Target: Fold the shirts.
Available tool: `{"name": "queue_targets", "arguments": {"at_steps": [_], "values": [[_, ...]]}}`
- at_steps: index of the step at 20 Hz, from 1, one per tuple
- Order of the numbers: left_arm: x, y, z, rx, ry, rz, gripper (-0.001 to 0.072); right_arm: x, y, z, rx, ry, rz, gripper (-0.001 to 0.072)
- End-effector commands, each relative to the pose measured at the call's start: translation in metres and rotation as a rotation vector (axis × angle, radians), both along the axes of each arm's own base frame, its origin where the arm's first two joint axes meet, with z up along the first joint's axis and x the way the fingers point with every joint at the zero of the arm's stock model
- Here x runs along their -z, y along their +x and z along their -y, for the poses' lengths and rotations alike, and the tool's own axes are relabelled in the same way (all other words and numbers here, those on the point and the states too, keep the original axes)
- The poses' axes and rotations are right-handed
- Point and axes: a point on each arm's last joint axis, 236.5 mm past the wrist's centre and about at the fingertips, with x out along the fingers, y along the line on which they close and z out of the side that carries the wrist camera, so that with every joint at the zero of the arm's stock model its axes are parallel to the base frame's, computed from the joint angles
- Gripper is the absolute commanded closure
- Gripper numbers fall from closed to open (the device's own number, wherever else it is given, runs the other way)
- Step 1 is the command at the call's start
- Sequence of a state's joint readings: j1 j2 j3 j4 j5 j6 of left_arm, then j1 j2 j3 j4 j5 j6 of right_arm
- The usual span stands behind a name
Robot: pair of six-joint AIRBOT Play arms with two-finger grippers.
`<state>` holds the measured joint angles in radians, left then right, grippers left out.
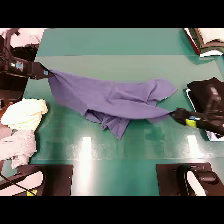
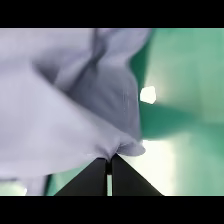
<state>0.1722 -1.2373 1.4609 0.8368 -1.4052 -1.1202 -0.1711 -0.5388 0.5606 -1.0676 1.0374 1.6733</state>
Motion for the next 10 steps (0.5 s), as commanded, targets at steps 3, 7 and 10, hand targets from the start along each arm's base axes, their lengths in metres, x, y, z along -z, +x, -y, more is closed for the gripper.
{"name": "queue_targets", "arguments": {"at_steps": [3, 7, 10], "values": [[-0.025, 0.000, 0.004, -0.037, -0.045, 0.029, 0.0682, -0.068, -0.004, 0.073, 0.123, -0.172, 0.142, 0.0701], [-0.109, 0.013, 0.021, -0.042, -0.169, 0.229, 0.0682, -0.159, 0.038, 0.081, 0.088, -0.215, 0.326, 0.0701], [-0.214, -0.003, 0.027, -0.034, -0.177, 0.485, 0.0682, -0.253, 0.066, 0.074, 0.025, -0.289, 0.513, 0.0701]]}}
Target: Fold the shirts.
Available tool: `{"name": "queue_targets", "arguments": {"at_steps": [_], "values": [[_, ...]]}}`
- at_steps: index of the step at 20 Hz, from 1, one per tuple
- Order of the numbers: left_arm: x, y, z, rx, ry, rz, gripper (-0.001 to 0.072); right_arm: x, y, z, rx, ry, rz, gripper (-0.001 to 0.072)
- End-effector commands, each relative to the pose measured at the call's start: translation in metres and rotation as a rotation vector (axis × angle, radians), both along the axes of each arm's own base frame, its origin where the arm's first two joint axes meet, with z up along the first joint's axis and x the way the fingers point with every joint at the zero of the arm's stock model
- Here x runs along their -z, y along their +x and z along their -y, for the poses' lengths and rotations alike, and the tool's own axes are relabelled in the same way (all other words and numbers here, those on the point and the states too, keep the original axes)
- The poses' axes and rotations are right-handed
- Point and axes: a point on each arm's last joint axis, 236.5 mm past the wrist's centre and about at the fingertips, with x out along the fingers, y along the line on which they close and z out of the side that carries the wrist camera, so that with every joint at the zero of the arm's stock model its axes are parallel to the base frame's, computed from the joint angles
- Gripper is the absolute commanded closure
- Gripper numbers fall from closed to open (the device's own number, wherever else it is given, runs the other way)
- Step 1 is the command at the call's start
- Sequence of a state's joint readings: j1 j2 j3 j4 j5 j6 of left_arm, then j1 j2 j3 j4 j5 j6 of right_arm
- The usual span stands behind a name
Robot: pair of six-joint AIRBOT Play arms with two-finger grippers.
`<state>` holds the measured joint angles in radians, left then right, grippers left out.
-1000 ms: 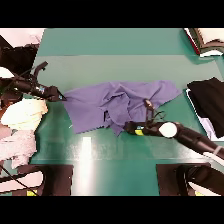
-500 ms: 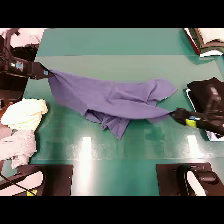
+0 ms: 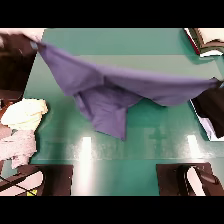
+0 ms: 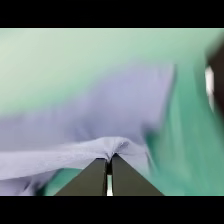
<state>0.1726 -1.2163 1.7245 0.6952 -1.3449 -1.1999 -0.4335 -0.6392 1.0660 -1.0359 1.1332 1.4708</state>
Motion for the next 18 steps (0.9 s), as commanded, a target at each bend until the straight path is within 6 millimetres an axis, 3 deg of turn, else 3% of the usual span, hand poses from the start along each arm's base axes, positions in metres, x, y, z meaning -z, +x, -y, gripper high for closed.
{"name": "queue_targets", "arguments": {"at_steps": [1, 3, 4, 7, 9, 12, 15, 17, 18], "values": [[-0.114, -0.026, 0.010, -0.006, -0.034, 0.273, 0.0682, -0.109, 0.024, -0.009, -0.083, -0.122, 0.209, 0.0701], [-0.178, -0.064, 0.017, -0.004, -0.016, 0.453, 0.0681, -0.173, 0.021, -0.025, -0.133, -0.185, 0.332, 0.0701], [-0.199, -0.082, 0.019, -0.011, -0.017, 0.521, 0.0681, -0.201, 0.015, -0.033, -0.153, -0.212, 0.390, 0.0701], [-0.242, -0.135, 0.022, -0.054, -0.030, 0.676, 0.0681, -0.271, -0.016, -0.051, -0.185, -0.292, 0.538, 0.0701], [-0.267, -0.172, 0.024, -0.079, -0.031, 0.780, 0.0681, -0.297, -0.037, -0.055, -0.181, -0.341, 0.588, 0.0701], [-0.290, -0.218, 0.028, -0.096, -0.039, 0.889, 0.0681, -0.308, -0.058, -0.048, -0.126, -0.385, 0.621, 0.0701], [-0.303, -0.249, 0.032, -0.100, -0.043, 0.955, 0.0681, -0.294, -0.071, -0.029, -0.028, -0.428, 0.594, 0.0701], [-0.300, -0.249, 0.031, -0.105, -0.028, 0.949, 0.0681, -0.285, -0.076, -0.014, 0.042, -0.442, 0.560, 0.0701], [-0.292, -0.235, 0.024, -0.133, 0.000, 0.919, 0.0682, -0.280, -0.073, -0.005, 0.068, -0.442, 0.543, 0.0702]]}}
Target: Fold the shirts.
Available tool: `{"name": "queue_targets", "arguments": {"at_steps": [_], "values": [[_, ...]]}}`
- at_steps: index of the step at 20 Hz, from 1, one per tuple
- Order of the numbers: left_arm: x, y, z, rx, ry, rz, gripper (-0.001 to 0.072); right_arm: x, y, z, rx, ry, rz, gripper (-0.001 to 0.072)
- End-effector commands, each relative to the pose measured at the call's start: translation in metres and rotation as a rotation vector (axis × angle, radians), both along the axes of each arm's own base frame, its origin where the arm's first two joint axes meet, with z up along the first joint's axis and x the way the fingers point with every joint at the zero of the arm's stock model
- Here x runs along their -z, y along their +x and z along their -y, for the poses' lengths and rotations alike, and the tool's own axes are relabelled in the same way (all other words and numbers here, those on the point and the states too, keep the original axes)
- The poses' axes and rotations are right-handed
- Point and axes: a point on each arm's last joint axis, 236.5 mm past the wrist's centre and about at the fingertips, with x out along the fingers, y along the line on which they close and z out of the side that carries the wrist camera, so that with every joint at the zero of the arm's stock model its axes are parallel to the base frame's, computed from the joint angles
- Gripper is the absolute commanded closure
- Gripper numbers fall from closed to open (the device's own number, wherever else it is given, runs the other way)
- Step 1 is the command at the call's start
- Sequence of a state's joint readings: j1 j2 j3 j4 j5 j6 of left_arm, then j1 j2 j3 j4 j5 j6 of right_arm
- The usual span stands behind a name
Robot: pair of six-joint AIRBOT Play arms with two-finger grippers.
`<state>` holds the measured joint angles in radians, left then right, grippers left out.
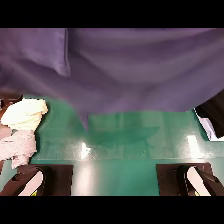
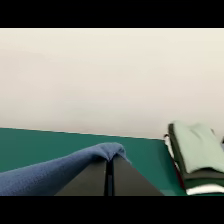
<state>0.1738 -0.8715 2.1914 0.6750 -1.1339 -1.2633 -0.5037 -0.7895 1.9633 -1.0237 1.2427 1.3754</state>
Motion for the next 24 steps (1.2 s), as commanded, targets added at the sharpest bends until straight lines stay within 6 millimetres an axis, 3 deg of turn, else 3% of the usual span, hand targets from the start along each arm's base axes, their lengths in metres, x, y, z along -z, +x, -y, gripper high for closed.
{"name": "queue_targets", "arguments": {"at_steps": [1, 3, 6, 8, 11, 13, 15, 17, 19, 22, 24], "values": [[0.016, 0.021, -0.016, -0.083, 0.016, -0.055, 0.0682, 0.015, -0.002, 0.024, 0.097, 0.008, -0.037, 0.0702], [0.064, 0.077, -0.033, -0.125, 0.013, -0.227, 0.0682, 0.038, 0.020, 0.032, 0.067, 0.034, -0.148, 0.0702], [0.173, 0.157, -0.039, -0.070, 0.011, -0.599, 0.0681, 0.102, 0.070, 0.030, -0.069, 0.105, -0.421, 0.0702], [0.250, 0.200, -0.042, -0.024, 0.016, -0.839, 0.0681, 0.166, 0.109, 0.020, -0.147, 0.157, -0.654, 0.0701], [0.342, 0.251, -0.049, 0.013, -0.005, -1.092, 0.0681, 0.285, 0.157, 0.014, -0.141, 0.145, -1.023, 0.0701], [0.392, 0.285, -0.054, 0.018, -0.039, -1.201, 0.0681, 0.350, 0.182, 0.009, -0.127, 0.147, -1.183, 0.0701], [0.436, 0.319, -0.062, -0.003, -0.085, -1.258, 0.0681, 0.395, 0.213, 0.004, -0.124, 0.158, -1.231, 0.0701], [0.470, 0.348, -0.071, -0.032, -0.101, -1.257, 0.0681, 0.422, 0.248, 0.004, -0.099, 0.190, -1.192, 0.0702], [0.488, 0.376, -0.083, -0.088, -0.125, -1.213, 0.0681, 0.435, 0.279, 0.009, -0.064, 0.225, -1.116, 0.0702], [0.487, 0.409, -0.103, -0.176, -0.143, -1.089, 0.0681, 0.432, 0.312, 0.016, -0.034, 0.237, -0.989, 0.0701], [0.481, 0.420, -0.112, -0.216, -0.132, -1.021, 0.0681, 0.422, 0.327, 0.018, -0.026, 0.238, -0.914, 0.0702]]}}
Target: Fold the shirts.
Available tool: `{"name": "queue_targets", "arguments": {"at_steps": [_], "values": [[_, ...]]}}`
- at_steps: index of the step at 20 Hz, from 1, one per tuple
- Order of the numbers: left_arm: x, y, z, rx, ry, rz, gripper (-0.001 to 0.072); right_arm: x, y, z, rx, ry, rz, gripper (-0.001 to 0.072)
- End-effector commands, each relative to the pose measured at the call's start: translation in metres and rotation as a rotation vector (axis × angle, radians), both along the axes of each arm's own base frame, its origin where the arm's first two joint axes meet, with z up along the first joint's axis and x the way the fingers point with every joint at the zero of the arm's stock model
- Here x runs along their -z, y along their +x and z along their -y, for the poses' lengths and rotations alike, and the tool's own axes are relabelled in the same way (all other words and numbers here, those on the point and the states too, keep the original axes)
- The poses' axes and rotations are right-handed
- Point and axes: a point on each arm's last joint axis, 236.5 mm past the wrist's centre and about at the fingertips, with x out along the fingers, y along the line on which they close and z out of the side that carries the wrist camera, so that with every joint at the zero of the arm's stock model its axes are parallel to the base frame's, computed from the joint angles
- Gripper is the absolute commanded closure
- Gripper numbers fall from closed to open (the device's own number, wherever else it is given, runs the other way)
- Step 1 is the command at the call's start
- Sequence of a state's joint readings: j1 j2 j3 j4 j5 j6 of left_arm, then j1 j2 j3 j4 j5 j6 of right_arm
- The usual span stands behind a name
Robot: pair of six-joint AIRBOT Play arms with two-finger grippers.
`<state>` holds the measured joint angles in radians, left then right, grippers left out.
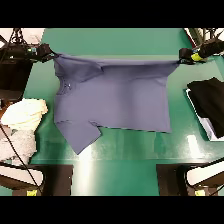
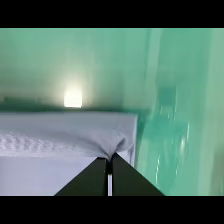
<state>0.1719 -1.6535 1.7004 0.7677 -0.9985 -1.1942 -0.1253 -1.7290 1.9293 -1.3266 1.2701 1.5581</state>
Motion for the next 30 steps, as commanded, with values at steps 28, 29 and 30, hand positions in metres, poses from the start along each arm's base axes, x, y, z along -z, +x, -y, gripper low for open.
{"name": "queue_targets", "arguments": {"at_steps": [28, 29, 30], "values": [[0.134, -0.145, -0.042, 0.176, 0.234, -0.634, 0.0168, 0.059, -0.112, -0.041, -0.178, -0.070, -0.316, 0.0335], [0.128, -0.154, -0.045, 0.160, 0.228, -0.637, 0.0168, 0.046, -0.123, -0.052, -0.211, 0.009, -0.311, 0.0359], [0.125, -0.164, -0.047, 0.140, 0.224, -0.634, 0.0168, 0.034, -0.134, -0.065, -0.245, 0.098, -0.300, 0.0397]]}}
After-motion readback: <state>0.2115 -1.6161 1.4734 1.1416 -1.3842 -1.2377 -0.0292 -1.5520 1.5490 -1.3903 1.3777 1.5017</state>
